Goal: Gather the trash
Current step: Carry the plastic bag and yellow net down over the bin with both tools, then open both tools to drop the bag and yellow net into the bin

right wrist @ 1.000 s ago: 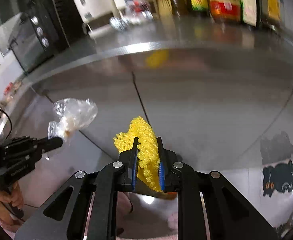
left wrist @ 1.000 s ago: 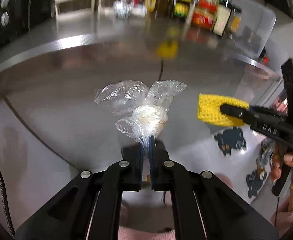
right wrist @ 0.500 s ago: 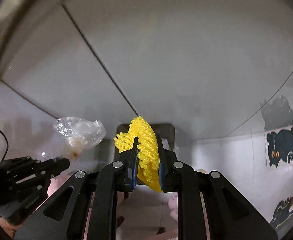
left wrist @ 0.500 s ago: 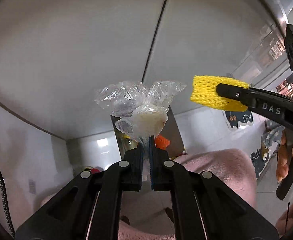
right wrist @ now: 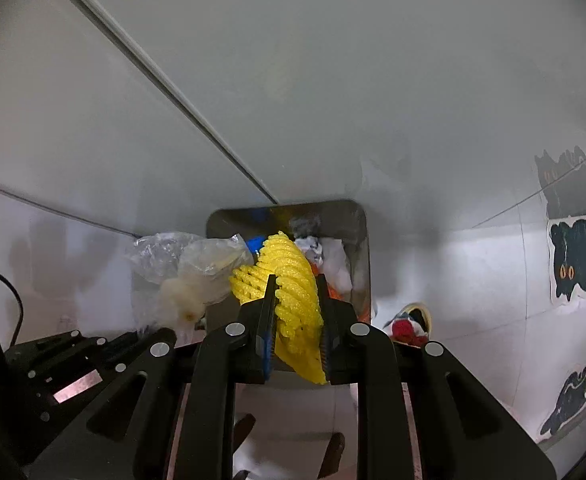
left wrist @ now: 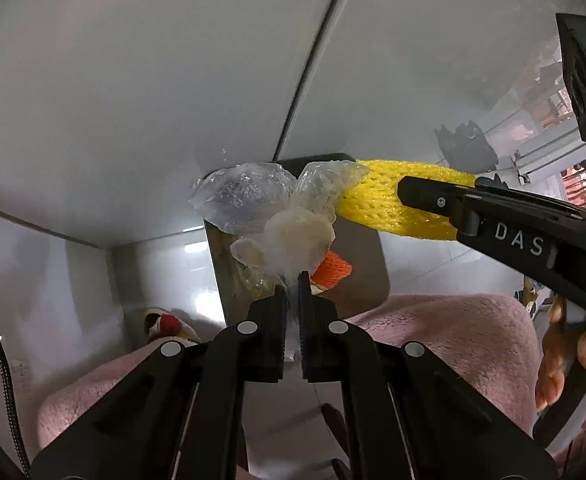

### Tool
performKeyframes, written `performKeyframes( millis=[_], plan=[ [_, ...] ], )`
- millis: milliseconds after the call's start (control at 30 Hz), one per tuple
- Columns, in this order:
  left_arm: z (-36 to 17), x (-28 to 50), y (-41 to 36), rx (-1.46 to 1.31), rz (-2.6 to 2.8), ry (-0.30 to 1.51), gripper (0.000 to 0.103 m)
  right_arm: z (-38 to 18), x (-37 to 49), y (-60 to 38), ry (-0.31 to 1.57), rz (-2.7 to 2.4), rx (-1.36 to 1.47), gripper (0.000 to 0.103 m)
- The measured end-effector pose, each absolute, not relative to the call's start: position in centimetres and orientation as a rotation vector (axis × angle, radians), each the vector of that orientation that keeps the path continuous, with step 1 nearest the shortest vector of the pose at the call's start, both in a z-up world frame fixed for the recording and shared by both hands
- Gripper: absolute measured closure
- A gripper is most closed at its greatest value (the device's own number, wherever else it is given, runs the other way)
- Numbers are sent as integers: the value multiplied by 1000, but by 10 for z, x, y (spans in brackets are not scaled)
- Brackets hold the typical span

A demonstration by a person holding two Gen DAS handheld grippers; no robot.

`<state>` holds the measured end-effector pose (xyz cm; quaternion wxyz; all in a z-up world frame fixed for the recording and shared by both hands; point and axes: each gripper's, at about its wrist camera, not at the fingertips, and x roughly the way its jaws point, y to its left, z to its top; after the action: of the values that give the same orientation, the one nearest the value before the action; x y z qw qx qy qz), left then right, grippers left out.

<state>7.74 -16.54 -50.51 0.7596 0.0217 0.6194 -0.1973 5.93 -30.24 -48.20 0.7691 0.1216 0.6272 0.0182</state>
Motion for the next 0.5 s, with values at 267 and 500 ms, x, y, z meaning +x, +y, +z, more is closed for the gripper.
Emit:
performKeyframes(
  millis=[267, 500],
  plan=[
    [-521, 83, -156, 26, -413, 1374, 99, -511, 77, -302, 1432, 6, 294, 83],
    [-519, 86, -157, 19, -424, 1368, 83, -508, 84, -304, 1427, 1, 318, 57]
  ],
)
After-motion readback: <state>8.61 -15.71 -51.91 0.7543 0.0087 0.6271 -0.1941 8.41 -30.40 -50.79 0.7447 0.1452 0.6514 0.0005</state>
